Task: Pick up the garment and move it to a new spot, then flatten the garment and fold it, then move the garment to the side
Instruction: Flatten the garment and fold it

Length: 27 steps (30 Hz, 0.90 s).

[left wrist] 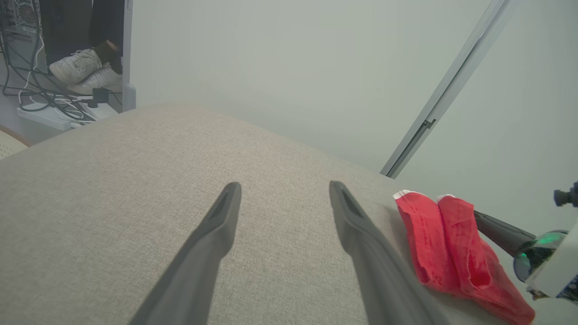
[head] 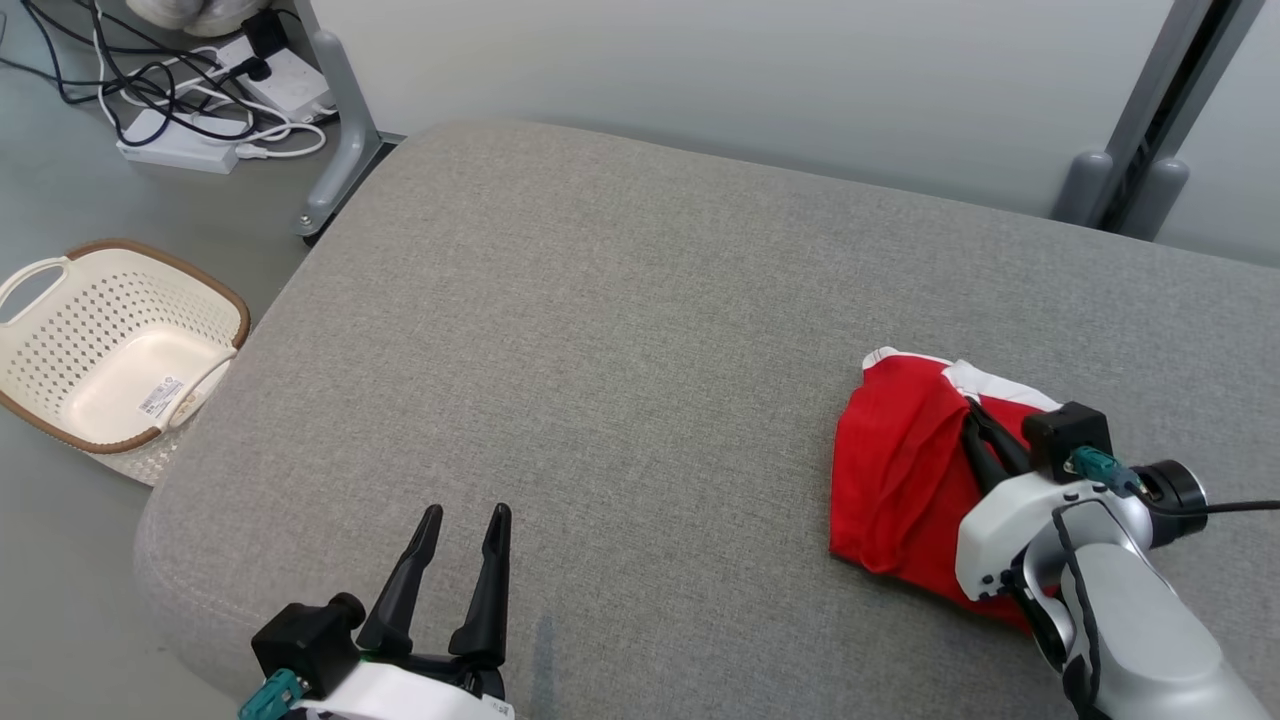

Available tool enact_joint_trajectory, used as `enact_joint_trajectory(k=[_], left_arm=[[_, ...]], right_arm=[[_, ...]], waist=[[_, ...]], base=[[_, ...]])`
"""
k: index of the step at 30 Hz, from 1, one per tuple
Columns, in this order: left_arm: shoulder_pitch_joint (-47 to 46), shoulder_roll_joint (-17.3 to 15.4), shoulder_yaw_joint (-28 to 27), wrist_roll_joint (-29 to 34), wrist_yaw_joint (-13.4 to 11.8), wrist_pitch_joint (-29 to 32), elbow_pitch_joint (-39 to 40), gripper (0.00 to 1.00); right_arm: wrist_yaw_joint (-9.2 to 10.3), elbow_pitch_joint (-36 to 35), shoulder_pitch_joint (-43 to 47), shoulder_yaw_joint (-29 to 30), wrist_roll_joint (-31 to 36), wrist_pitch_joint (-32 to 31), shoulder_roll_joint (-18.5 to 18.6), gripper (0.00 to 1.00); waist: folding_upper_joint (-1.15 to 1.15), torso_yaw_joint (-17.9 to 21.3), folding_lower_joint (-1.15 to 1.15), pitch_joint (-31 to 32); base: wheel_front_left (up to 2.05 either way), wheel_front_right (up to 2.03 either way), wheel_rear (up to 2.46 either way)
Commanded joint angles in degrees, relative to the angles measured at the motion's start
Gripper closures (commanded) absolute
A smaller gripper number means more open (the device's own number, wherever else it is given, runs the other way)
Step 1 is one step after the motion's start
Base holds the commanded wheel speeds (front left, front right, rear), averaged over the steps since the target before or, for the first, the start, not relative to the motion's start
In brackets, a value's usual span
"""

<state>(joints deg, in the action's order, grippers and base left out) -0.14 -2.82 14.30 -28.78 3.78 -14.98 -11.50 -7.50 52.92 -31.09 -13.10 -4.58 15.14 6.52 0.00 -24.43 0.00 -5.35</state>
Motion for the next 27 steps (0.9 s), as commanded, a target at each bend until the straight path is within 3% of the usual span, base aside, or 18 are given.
enact_joint_trajectory(k=[1, 6, 7, 8, 9, 18, 27], left_arm=[[-0.7, -0.2, 0.2, -0.3, -0.2, -0.1, 0.2, 0.00], [-1.0, -0.2, 0.7, -0.8, -0.4, -0.1, 0.2, 0.00], [-1.1, -0.2, 0.9, -1.0, -0.4, -0.1, 0.2, 0.00], [-1.2, -0.2, 1.0, -1.2, -0.4, -0.1, 0.1, 0.00], [-1.2, -0.2, 1.1, -1.3, -0.4, -0.1, 0.1, 0.00], [-1.1, -0.2, 1.9, -2.4, -0.9, -0.1, -0.1, 0.00], [-0.3, -0.2, 0.5, -1.2, -0.9, -0.1, 0.3, 0.00]], right_arm=[[0.03, -0.2, -1.0, -0.4, -0.3, 0.1, 0.1, 1.00], [0.03, 1.4, -3.7, -3.0, 0.2, 0.1, 0.3, 1.00], [0.03, 2.0, -4.6, -3.6, 0.6, 0.0, 0.5, 0.87], [0.03, 2.6, -5.5, -4.0, 0.6, 0.0, 0.6, 0.40], [0.03, 3.3, -6.2, -4.3, 0.5, -0.1, 0.6, 0.00], [0.03, 10.3, -11.5, -8.6, 0.1, -1.6, 0.2, 0.00], [0.03, 10.0, -12.5, -10.1, -5.4, -0.2, -1.2, 0.00]], waist=[[0.00, -0.3, 0.00, -0.2], [0.00, -1.2, 0.00, -0.8], [0.00, -1.4, 0.00, -0.9], [0.00, -1.6, 0.00, -1.0], [0.00, -1.9, 0.00, -1.0], [0.00, -4.4, 0.00, -1.0], [0.00, -2.6, 0.00, 1.3]], base=[[0.00, 0.00, 0.00], [0.00, 0.00, 0.00], [0.00, 0.00, 0.00], [0.00, 0.00, 0.00], [0.00, 0.00, 0.00], [0.00, 0.00, 0.00], [0.00, 0.00, 0.00]])
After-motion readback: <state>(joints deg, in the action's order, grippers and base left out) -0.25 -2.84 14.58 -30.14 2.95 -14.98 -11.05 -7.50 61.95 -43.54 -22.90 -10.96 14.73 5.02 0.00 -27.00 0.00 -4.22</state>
